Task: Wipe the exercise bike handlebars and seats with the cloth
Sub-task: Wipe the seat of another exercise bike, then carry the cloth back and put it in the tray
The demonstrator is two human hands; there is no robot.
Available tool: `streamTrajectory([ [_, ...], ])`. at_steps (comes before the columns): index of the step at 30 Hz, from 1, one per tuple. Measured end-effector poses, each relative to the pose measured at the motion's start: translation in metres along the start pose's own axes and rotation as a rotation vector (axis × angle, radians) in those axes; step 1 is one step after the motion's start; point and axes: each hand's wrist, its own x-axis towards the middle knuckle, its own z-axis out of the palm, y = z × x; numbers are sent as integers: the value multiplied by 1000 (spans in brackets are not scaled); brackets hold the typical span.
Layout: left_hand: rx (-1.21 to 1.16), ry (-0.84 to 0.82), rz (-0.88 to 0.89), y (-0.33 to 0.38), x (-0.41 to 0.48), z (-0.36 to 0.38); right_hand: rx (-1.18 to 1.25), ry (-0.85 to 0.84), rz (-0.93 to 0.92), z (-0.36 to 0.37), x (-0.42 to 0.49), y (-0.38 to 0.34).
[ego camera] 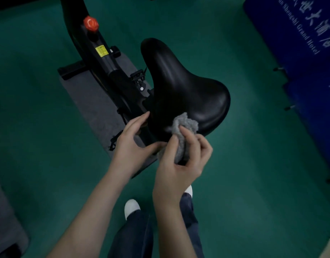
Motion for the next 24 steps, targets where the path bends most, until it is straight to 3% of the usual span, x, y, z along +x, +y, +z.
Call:
streamTrajectory([
  [6, 117, -9, -15, 19, -5, -11, 98, -221, 194, -25, 20, -27],
  [12, 247, 43, 16, 54, -18, -15, 153, -458, 267, -51, 63, -64],
  [19, 361, 94, 56, 114, -30, 8, 165, -624, 282, -92, 134, -88],
  [24, 512, 49, 123, 161, -25, 50, 129, -649, 252, -134, 198, -92],
])
